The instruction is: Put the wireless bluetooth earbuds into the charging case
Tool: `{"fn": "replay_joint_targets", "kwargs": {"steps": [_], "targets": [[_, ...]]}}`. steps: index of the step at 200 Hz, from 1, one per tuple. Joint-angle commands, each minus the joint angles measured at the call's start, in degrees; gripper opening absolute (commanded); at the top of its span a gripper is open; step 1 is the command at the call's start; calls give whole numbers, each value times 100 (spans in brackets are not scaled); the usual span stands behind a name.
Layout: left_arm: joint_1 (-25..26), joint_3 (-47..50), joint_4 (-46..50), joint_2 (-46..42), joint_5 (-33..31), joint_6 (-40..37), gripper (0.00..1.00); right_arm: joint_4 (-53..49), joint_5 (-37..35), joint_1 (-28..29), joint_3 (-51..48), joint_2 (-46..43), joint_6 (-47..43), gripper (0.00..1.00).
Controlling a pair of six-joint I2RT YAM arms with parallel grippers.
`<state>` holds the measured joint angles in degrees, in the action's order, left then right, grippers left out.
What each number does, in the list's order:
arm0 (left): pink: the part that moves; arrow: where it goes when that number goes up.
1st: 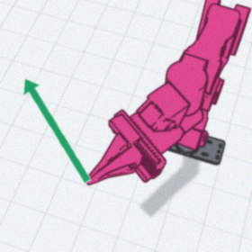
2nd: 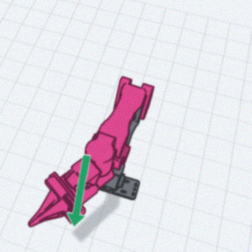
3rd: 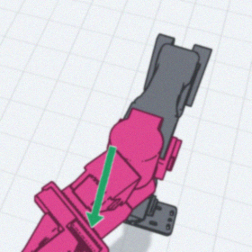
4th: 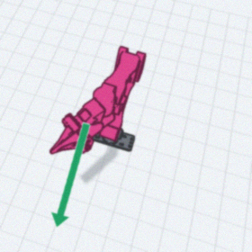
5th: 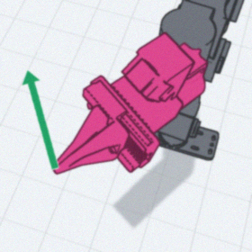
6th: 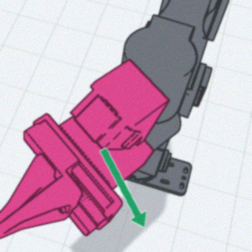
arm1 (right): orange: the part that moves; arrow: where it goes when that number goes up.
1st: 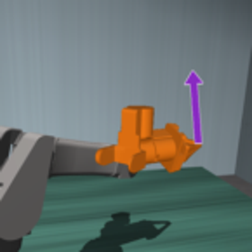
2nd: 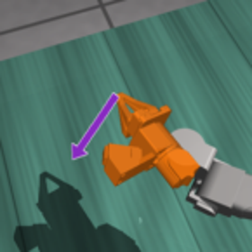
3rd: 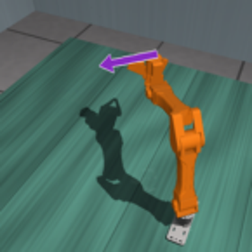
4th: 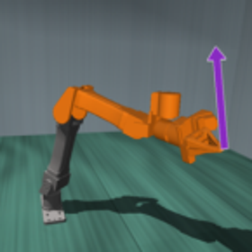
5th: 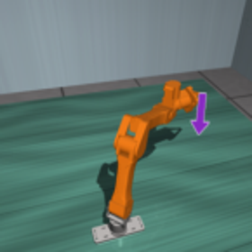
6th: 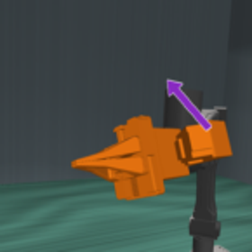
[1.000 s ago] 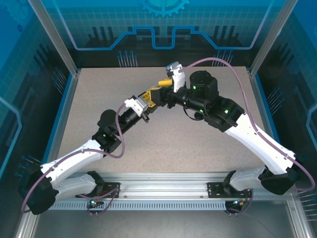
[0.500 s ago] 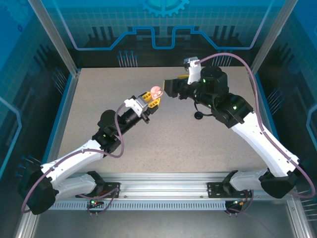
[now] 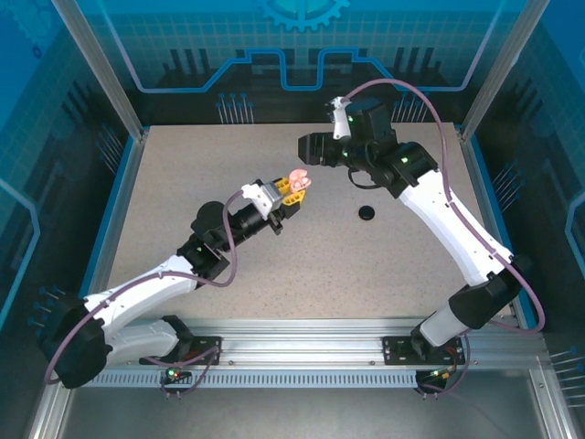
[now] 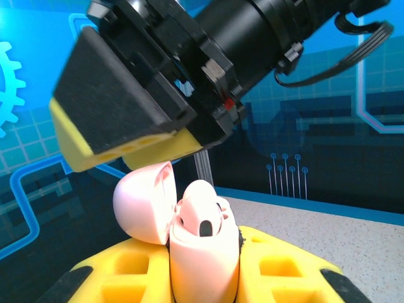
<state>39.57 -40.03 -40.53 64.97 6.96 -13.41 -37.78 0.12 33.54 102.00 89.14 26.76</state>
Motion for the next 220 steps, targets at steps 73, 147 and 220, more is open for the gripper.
{"fn": "replay_joint_targets", "kwargs": {"steps": [73, 147, 220], "targets": [[42, -116, -156, 148, -157, -118, 0, -471, 240, 399, -899, -712, -231, 66], [46, -185, -181, 323, -214, -103, 0, -518, -347, -88, -2257, -2331, 181, 66], [45, -247, 398, 744, -712, 795, 0, 114, -237, -720, -3897, -2395, 729, 69]]}}
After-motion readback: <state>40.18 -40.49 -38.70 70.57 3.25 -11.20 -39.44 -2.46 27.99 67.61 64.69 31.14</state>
